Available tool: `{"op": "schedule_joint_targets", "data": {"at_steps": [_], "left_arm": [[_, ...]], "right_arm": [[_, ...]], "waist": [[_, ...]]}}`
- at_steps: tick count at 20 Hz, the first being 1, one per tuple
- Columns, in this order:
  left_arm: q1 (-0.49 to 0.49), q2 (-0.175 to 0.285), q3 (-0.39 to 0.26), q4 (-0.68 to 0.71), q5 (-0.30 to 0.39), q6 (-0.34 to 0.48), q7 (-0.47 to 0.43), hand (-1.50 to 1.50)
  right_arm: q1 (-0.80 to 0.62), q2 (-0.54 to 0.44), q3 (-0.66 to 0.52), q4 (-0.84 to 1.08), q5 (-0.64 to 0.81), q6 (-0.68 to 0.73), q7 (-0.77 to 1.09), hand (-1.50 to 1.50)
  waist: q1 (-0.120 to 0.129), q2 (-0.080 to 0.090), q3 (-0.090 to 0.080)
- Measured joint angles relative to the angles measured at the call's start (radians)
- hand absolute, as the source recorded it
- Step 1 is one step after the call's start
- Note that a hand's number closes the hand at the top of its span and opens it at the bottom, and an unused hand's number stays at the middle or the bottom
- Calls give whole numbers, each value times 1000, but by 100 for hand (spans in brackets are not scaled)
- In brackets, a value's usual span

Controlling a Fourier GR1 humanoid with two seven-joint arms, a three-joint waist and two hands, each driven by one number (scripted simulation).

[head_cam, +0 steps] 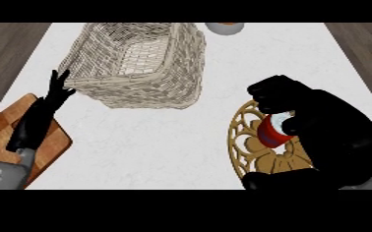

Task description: Pick the can from the placemat and place it in the basket

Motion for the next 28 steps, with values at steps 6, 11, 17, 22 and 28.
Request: {"op": "schedule_joint_targets", "data": {"at_steps": [6,11,17,22,28], "left_arm": [[96,39,89,-2,15,72,22,0],[191,55,153,-36,28,130,25,0],[250,47,178,-67,29,164,10,0],[278,35,164,-89,22,170,4,0],[274,16,136,-89,2,169,2,0]], "right_arm": [[96,-12,-188,-113,256,-237,-169,-150],[328,6,-312,-138,415,-400,-221,-150],[660,-57,-305,-136,614,-403,-330,-150],[910,-39,-261,-144,744,-463,-474,-150],[1139,51,-219,-119,798,-567,-614,-150]], "waist": [[-118,-10,10],[-174,8,13],[-170,31,6],[-145,36,4],[-105,41,4]]}}
